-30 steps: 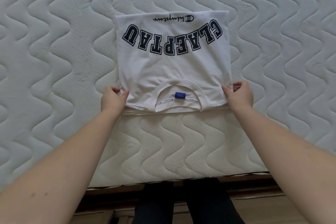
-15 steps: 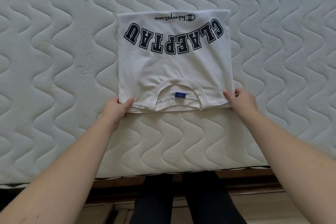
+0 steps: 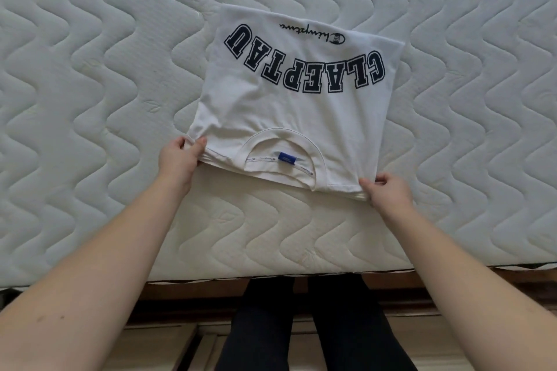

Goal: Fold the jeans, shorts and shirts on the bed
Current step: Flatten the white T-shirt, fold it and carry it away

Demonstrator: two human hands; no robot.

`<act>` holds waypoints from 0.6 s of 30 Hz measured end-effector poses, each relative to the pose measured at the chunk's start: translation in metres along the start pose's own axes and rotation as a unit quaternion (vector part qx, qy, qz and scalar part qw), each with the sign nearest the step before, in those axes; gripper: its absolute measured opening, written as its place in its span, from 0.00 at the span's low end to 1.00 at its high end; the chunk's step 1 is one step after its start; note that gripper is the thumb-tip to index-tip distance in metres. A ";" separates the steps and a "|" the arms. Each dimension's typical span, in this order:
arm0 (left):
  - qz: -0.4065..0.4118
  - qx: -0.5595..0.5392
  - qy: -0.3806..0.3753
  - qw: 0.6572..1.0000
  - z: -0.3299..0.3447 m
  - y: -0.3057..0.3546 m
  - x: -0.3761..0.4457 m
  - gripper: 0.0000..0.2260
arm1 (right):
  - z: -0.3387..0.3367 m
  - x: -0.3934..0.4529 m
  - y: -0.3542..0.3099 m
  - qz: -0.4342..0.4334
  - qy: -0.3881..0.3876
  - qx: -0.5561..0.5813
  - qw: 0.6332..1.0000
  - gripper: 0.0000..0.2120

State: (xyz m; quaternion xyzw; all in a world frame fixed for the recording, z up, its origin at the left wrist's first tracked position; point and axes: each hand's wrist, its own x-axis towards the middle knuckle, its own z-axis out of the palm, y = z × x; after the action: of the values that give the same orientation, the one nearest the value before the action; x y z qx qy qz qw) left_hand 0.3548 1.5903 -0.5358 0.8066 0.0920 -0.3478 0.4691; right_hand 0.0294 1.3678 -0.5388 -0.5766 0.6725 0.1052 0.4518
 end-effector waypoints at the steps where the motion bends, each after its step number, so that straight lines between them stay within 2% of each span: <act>1: 0.000 -0.011 0.001 1.000 -0.003 0.004 0.003 0.04 | 0.009 -0.006 0.003 0.013 -0.012 0.011 1.000 0.11; 8: -0.008 -0.030 -0.002 1.000 -0.022 0.035 0.035 0.04 | 0.065 -0.062 0.009 0.099 -0.119 0.068 0.986 0.11; 13: 0.019 0.010 -0.003 1.000 -0.030 0.063 0.063 0.05 | 0.102 -0.100 -0.005 0.168 -0.217 0.134 0.952 0.08; 18: 0.052 0.016 0.007 0.998 -0.035 0.092 0.088 0.07 | 0.152 -0.138 -0.028 0.253 -0.285 0.217 0.899 0.09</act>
State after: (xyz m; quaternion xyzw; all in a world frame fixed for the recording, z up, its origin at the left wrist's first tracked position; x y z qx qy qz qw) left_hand 0.4802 1.5534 -0.5184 0.8201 0.0478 -0.3183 0.4731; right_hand 0.1175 1.5534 -0.5142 -0.2200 0.6446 0.2274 0.6960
